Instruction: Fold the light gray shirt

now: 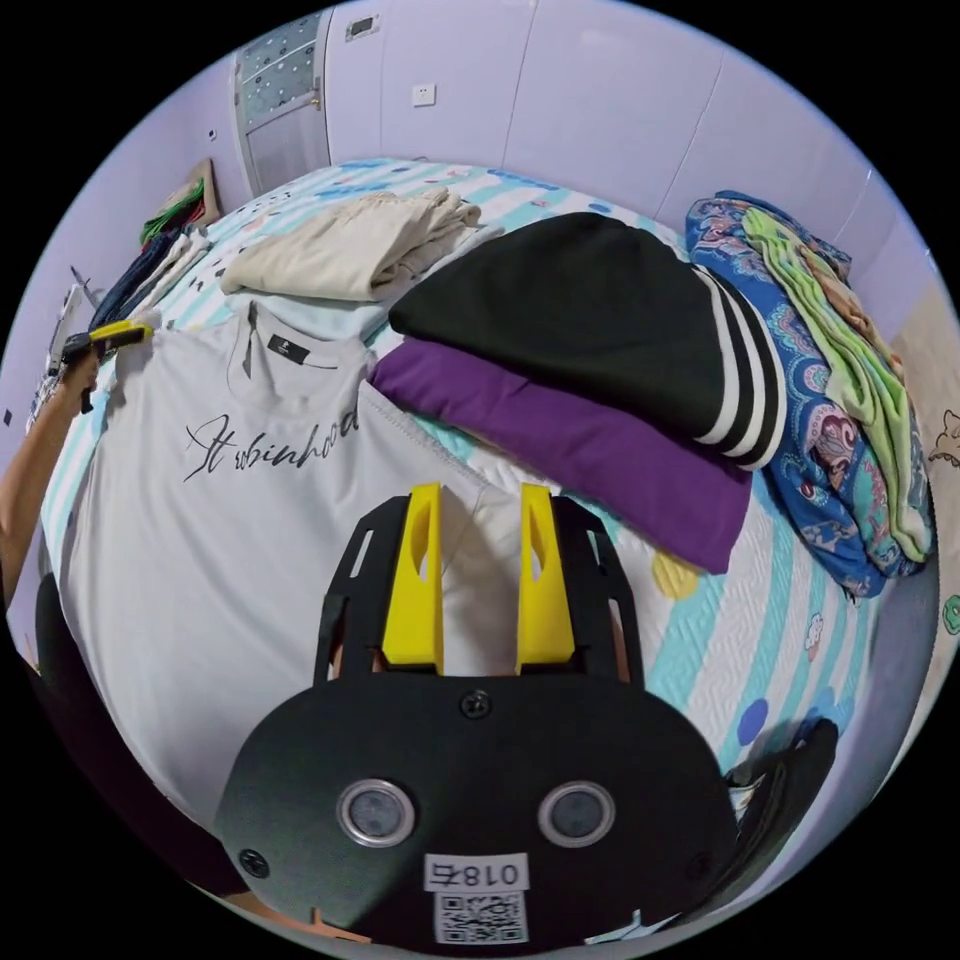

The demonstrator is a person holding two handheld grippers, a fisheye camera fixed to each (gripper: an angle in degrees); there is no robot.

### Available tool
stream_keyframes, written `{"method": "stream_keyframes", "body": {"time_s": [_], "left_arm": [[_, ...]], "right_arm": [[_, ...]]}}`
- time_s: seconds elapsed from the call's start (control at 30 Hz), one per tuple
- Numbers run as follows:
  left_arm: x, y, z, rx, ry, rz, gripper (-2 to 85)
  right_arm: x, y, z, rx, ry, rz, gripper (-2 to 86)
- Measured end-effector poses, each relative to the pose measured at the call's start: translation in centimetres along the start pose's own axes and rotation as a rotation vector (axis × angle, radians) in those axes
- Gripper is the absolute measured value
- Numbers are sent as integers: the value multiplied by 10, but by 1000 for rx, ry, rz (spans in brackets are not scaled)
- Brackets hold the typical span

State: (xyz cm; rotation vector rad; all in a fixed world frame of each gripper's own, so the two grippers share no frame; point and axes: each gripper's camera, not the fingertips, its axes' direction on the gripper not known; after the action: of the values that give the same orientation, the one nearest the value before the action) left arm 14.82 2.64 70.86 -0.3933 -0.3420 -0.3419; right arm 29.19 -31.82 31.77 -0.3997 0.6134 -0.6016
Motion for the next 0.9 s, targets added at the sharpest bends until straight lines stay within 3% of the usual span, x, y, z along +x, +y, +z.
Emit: {"method": "stream_keyframes", "body": {"time_s": [0.13, 0.2, 0.27, 0.43, 0.53, 0.6, 0.7, 0.8, 0.9], "left_arm": [[5, -20, -44, 143, -7, 18, 118], [30, -43, -53, 169, 206, 167, 122], [66, -60, -45, 81, 290, 338, 126], [148, -69, -4, -151, 170, 641, 132], [154, -69, -11, -162, 176, 642, 78], [160, -55, -31, -89, 70, 692, 22], [146, -43, -54, 4, -21, 634, 5], [123, -43, -55, -5, 7, 542, 12], [114, -40, -39, -112, 9, 529, 52]], "right_arm": [[10, -8, 10, -24, -48, -6, 120], [11, -11, 17, -33, -64, -11, 120], [11, -13, 23, -39, -94, -15, 121], [7, -5, 37, -51, -115, -38, 105], [-7, 5, 34, -40, -27, -111, 36], [-15, 15, 29, -7, 59, -140, 17], [-6, 34, 16, 101, 138, -61, 6], [8, 45, 26, 83, 98, 29, 14], [26, 53, 53, -57, -18, 169, 51]]}}
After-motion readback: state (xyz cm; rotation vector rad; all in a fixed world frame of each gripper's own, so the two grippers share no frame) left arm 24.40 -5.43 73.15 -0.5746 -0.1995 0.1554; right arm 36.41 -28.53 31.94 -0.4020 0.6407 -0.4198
